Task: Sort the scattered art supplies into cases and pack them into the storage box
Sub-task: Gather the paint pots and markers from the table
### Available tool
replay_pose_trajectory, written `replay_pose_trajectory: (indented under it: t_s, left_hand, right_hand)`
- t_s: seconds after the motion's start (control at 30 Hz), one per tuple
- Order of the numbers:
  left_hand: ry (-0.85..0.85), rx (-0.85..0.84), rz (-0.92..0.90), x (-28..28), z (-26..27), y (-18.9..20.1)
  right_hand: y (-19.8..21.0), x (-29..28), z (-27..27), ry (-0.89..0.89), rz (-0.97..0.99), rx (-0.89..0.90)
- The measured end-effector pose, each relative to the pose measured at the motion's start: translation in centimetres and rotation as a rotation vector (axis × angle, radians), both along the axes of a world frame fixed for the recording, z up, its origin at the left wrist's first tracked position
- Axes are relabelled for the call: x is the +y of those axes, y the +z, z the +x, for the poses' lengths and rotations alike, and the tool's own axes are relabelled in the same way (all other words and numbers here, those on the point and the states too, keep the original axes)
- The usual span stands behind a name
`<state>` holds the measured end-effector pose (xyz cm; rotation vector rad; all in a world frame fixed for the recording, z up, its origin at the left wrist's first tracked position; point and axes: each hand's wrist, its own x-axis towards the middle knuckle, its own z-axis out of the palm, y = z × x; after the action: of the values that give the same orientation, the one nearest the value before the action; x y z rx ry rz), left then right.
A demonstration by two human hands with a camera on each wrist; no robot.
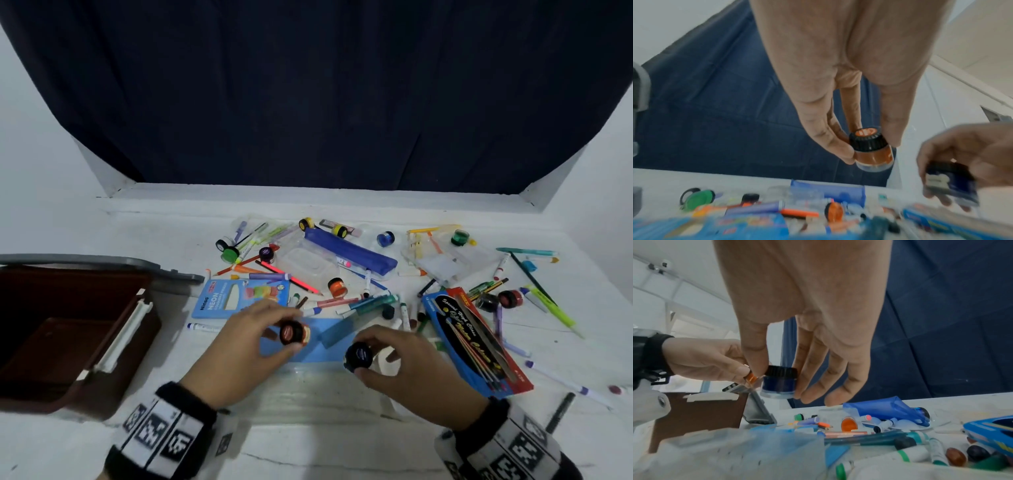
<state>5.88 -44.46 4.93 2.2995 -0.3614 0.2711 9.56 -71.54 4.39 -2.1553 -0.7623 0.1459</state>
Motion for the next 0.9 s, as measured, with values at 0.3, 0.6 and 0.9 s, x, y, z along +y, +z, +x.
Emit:
replay_pose_trajectory:
  t_s: [0.3, 0.6, 0.9]
  left_hand:
    - [-0.078, 0.176, 0.217, -3.4, -3.5, -5.4]
    - [-0.005, 0.220, 0.140, -5.3, -2.8, -6.6]
    - [-0.070, 0.229, 0.152, -6.7, -2.1, -6.3]
  right_hand:
    - [-3.3, -0.3, -0.5, 0.151, -0.307, -0.033]
    - [-3.0, 0.1, -0.6, 0.187, -0.387, -0.050]
    - [-2.7, -0.3, -0.5, 0.154, -0.482, -0.086]
